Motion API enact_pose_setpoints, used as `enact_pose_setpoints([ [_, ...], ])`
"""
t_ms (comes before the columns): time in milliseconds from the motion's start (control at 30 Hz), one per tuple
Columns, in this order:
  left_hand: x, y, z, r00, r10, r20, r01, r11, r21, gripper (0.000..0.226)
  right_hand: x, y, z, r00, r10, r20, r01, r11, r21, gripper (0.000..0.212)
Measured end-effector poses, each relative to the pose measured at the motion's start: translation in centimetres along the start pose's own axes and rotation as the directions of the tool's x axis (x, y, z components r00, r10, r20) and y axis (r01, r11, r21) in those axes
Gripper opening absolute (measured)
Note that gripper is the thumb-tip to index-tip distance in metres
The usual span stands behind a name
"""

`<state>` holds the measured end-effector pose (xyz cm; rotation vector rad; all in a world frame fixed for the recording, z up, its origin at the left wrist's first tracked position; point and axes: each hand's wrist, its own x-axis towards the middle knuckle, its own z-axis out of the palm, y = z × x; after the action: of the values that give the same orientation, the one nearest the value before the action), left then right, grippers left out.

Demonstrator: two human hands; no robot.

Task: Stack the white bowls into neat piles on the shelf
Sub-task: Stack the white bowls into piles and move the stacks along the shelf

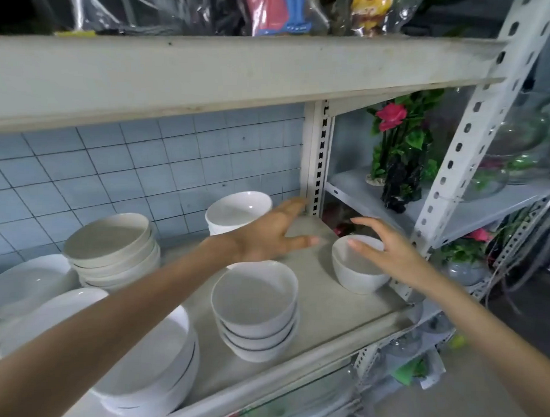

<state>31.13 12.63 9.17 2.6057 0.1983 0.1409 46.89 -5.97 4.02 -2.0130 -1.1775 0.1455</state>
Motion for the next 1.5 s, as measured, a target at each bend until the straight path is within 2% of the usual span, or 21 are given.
enact_pose_setpoints([
  [100,2.2,1.5,1.6,0.982,-0.052,0.18,0.062,0.997,-0.052,0.087,-1.0,1.7,-0.1,0.997,0.049,0.053,-0.048,0.999,-0.014,0.087],
  [300,6.0,2.3,4.2,0.929,-0.138,0.343,0.14,0.99,0.018,0.087,-1.9,4.8,0.1,0.975,0.182,0.13,-0.197,0.973,0.117,0.12],
  [367,6.8,2.4,4.6,0.915,-0.132,0.381,0.138,0.99,0.013,0.076,-2.0,5.6,0.3,0.966,0.202,0.159,-0.232,0.953,0.196,0.116],
  [433,7.3,2.4,5.3,0.908,-0.138,0.396,0.143,0.99,0.017,0.064,-2.1,6.4,0.6,0.964,0.184,0.189,-0.233,0.931,0.282,0.096],
  [600,7.6,2.6,6.5,0.914,-0.153,0.375,0.158,0.987,0.016,0.068,-2.1,6.8,0.6,0.972,0.181,0.15,-0.228,0.882,0.413,0.085],
  [667,7.6,3.1,6.0,0.929,-0.135,0.345,0.149,0.989,-0.015,0.067,-2.0,6.4,0.3,0.98,0.157,0.124,-0.197,0.873,0.447,0.082],
  [800,6.4,4.0,4.2,0.96,-0.1,0.261,0.147,0.975,-0.166,0.071,-1.5,5.1,-1.1,0.991,0.094,0.091,-0.127,0.858,0.497,0.094],
  [867,5.5,4.1,3.1,0.96,-0.084,0.269,0.158,0.95,-0.269,0.056,-0.9,3.9,-2.1,0.994,0.055,0.09,-0.094,0.853,0.513,0.091],
  [933,4.5,4.0,1.6,0.97,-0.111,0.215,0.186,0.909,-0.373,0.049,-0.3,2.4,-2.7,0.996,0.011,0.092,-0.058,0.85,0.524,0.095],
  [1033,2.1,3.5,-0.1,0.988,-0.124,0.09,0.153,0.846,-0.511,0.057,0.4,-0.1,-2.4,0.995,-0.061,0.075,0.006,0.816,0.578,0.099],
  [1100,0.4,3.3,-0.9,0.986,-0.169,0.009,0.145,0.816,-0.56,0.074,0.8,-1.8,-1.8,0.991,-0.117,0.064,0.054,0.788,0.613,0.104],
  [1167,-1.2,3.0,-1.6,0.976,-0.207,-0.068,0.128,0.799,-0.587,0.088,1.0,-3.5,-1.1,0.984,-0.169,0.058,0.094,0.766,0.635,0.099],
  [1300,-4.9,2.9,-3.0,0.944,-0.254,-0.211,0.08,0.797,-0.598,0.081,1.2,-7.0,0.5,0.973,-0.225,0.054,0.13,0.723,0.678,0.085],
  [1400,-8.0,2.8,-4.1,0.897,-0.295,-0.33,0.035,0.79,-0.612,0.085,1.3,-9.8,1.8,0.958,-0.278,0.063,0.153,0.687,0.71,0.087],
  [1500,-11.1,2.5,-5.0,0.838,-0.325,-0.439,-0.002,0.801,-0.598,0.066,1.3,-12.6,3.4,0.941,-0.327,0.091,0.154,0.649,0.745,0.095],
])
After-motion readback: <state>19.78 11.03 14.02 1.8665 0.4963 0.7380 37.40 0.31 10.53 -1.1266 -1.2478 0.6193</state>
